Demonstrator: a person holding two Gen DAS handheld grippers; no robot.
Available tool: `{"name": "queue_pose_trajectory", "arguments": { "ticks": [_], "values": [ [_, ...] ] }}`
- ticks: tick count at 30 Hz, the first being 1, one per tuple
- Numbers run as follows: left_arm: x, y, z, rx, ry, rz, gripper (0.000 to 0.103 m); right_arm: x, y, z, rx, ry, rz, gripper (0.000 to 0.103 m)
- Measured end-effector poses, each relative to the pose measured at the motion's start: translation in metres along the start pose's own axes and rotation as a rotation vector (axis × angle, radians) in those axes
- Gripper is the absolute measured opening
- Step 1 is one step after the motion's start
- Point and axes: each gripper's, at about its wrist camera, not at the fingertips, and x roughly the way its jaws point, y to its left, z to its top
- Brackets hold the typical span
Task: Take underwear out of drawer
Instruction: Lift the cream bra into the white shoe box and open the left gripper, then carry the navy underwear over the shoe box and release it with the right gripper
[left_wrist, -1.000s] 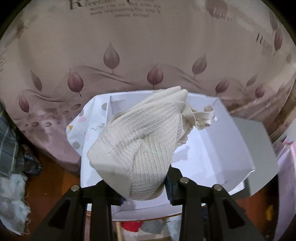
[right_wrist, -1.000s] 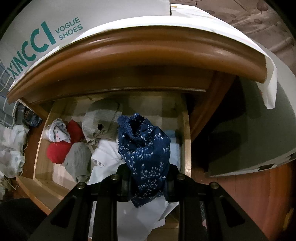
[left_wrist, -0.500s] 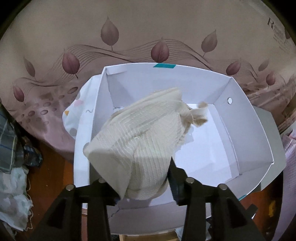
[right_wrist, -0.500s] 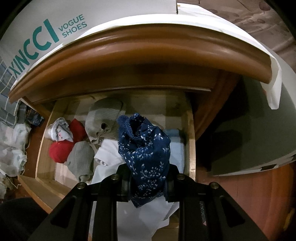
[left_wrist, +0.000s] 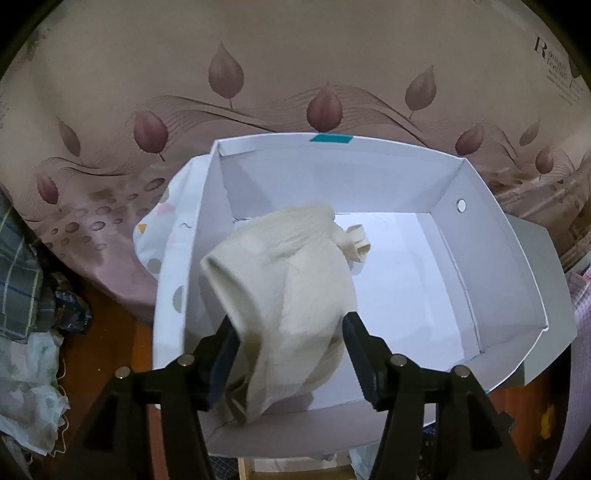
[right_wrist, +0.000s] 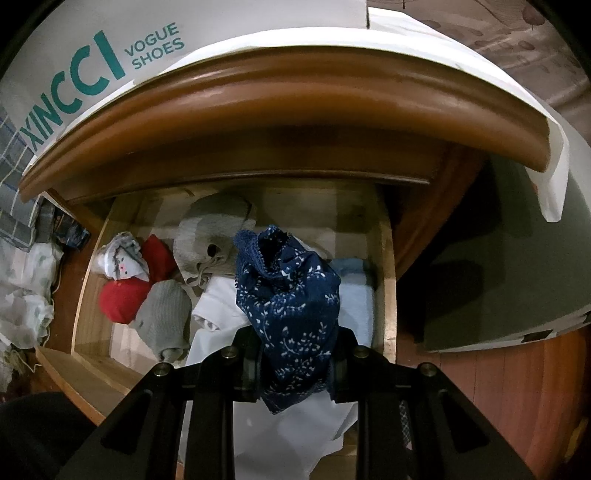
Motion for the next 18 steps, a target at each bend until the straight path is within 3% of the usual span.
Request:
{"name": "queue_pose_trajectory", "arguments": {
  "ticks": [13, 18],
  "values": [
    [-0.054, -0.012, -0.019, 0.089, -0.117, 0.038, 0.064, -0.01, 0.006, 0.0, -0.034, -0.064, -0.006, 0.023],
    [-0.081, -0.008, -0.033, 0.096, -0.193, 0.086, 0.066, -0.026, 0.002, 0.002, -0.006, -0.105, 0.057, 0.023]
  ]
}}
